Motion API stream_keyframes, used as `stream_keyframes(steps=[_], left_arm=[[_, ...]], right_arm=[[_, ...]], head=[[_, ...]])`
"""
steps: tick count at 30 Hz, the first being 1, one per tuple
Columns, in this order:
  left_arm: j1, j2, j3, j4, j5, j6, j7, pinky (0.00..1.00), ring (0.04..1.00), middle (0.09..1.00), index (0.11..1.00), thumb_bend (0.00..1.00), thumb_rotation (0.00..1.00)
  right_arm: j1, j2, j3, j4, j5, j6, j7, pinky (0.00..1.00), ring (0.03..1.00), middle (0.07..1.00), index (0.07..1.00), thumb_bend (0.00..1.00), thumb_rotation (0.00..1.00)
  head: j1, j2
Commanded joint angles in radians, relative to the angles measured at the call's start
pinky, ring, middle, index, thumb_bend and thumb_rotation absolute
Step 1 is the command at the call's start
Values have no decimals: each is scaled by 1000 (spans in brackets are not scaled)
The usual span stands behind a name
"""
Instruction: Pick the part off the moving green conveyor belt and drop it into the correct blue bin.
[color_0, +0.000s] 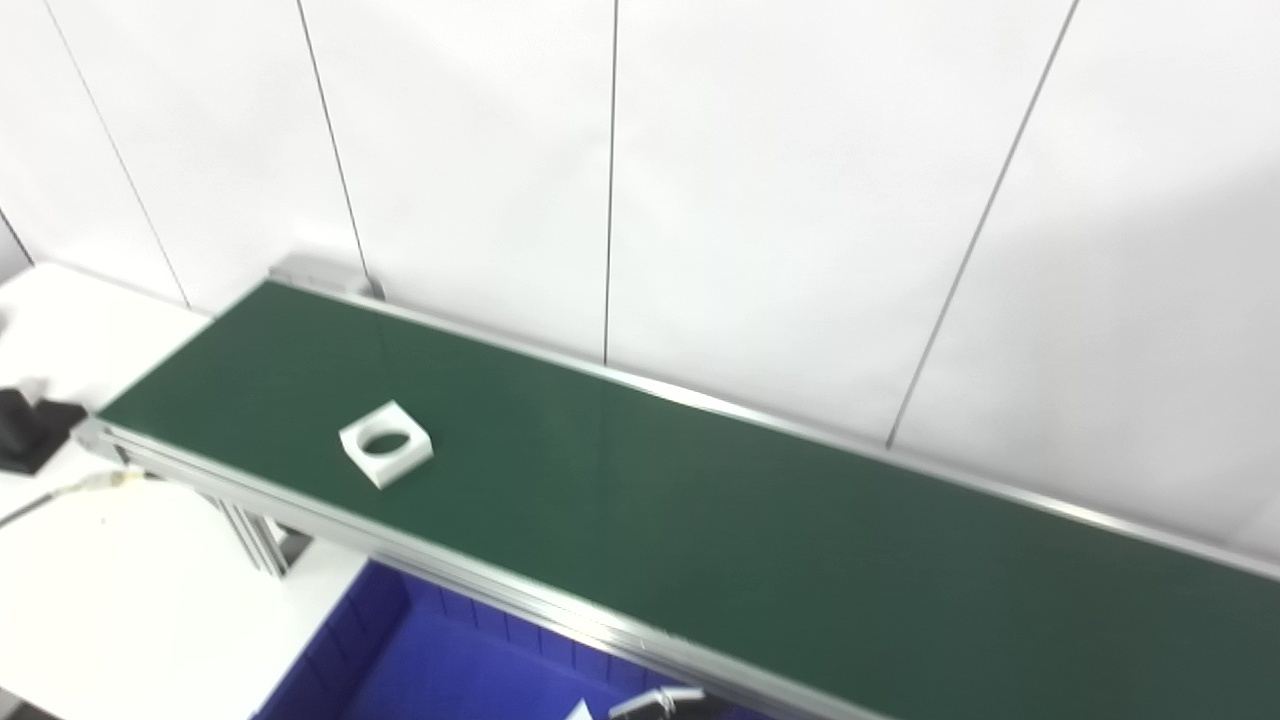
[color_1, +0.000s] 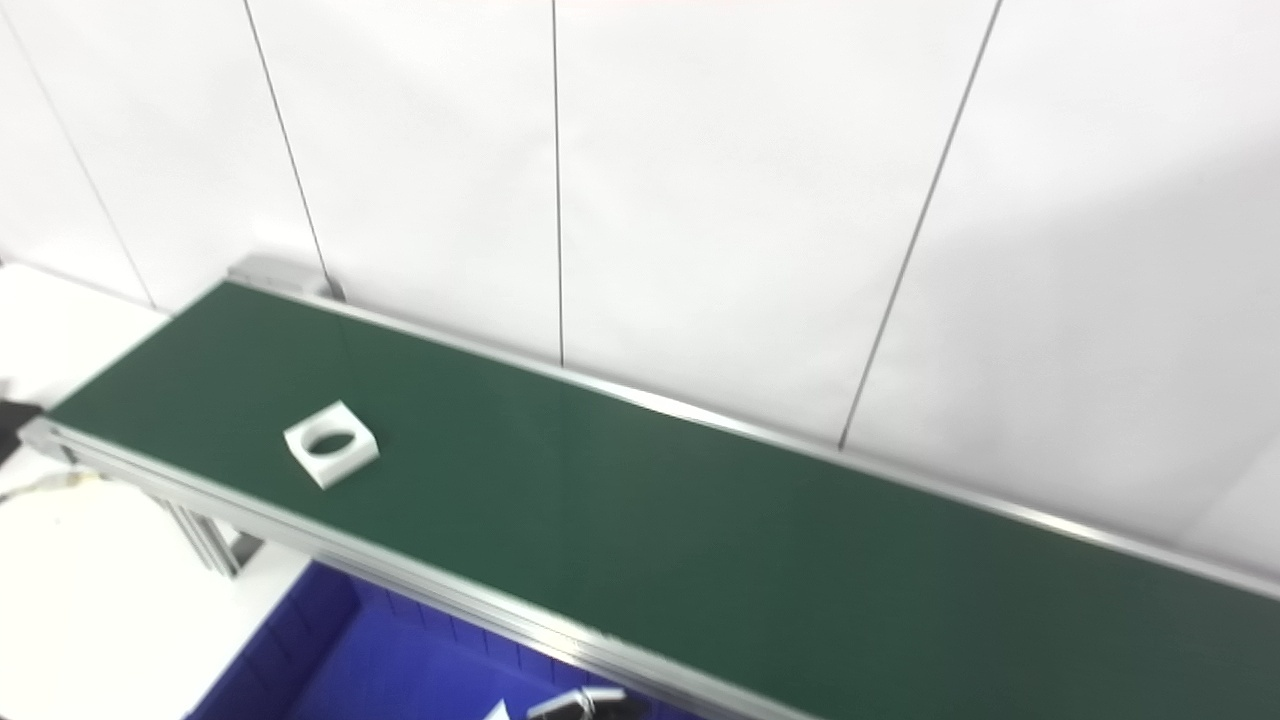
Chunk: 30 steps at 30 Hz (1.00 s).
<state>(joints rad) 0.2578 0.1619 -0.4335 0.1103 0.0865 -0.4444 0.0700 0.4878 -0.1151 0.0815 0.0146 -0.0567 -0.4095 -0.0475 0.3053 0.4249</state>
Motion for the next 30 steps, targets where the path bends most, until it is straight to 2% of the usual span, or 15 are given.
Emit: stream_keyframes(steps=[1, 3, 6, 9, 12, 13, 14, 18, 23, 26, 30], left_arm=[[-17, 7, 0, -40, 1, -26, 0, 703, 800, 831, 777, 998, 251], [-18, 10, 0, -54, 3, -26, -5, 697, 798, 832, 777, 1000, 262], [-17, 14, 10, -92, 6, -26, -14, 691, 797, 832, 775, 1000, 266], [-13, 13, 38, -152, 4, -25, -32, 682, 786, 827, 770, 1000, 283], [-19, 5, 82, -214, 13, -24, -40, 686, 792, 829, 773, 1000, 296], [-21, 2, 97, -228, 19, -22, -41, 689, 793, 825, 776, 1000, 313], [-28, -1, 119, -251, 15, -21, -41, 688, 792, 822, 774, 1000, 312], [-60, 2, 200, -323, 58, 20, -49, 691, 797, 828, 791, 991, 335], [-142, 62, 300, -360, 86, 87, -86, 740, 853, 873, 833, 983, 383], [-190, 107, 339, -368, 84, 106, -119, 769, 873, 897, 857, 955, 375], [-226, 139, 370, -384, 108, 138, -140, 804, 896, 920, 892, 906, 393]], right_arm=[[-4, -6, -1, -4, 7, -60, 7, 944, 936, 958, 1000, 672, 228], [-1, -5, -1, -6, 4, -60, 6, 956, 946, 964, 1000, 665, 241], [-1, -3, 2, -7, -6, -60, -2, 982, 947, 962, 1000, 652, 206], [-5, -1, 5, -7, -1, -60, -1, 996, 954, 963, 1000, 646, 197], [-4, 2, 7, -11, 5, -60, 1, 1000, 960, 965, 1000, 636, 189], [-5, 4, 7, -10, 8, -60, 1, 1000, 962, 966, 1000, 626, 139], [-6, 4, 7, -9, 8, -60, 0, 1000, 963, 965, 1000, 622, 129], [-10, 8, 5, -11, 17, -60, 6, 1000, 963, 963, 1000, 621, 124], [-19, 8, 7, -6, 19, -60, 8, 980, 943, 958, 1000, 606, 117], [-23, 10, 7, -5, 21, -60, 10, 998, 944, 951, 1000, 611, 112], [-31, 10, 9, -3, 17, -60, 8, 1000, 940, 942, 1000, 613, 113]], head=[[-4, 1], [-11, 1], [-20, 3], [-22, 4], [-24, 6], [-24, 6], [-24, 6], [-31, 8], [-50, 15], [-62, 22], [-78, 34]])
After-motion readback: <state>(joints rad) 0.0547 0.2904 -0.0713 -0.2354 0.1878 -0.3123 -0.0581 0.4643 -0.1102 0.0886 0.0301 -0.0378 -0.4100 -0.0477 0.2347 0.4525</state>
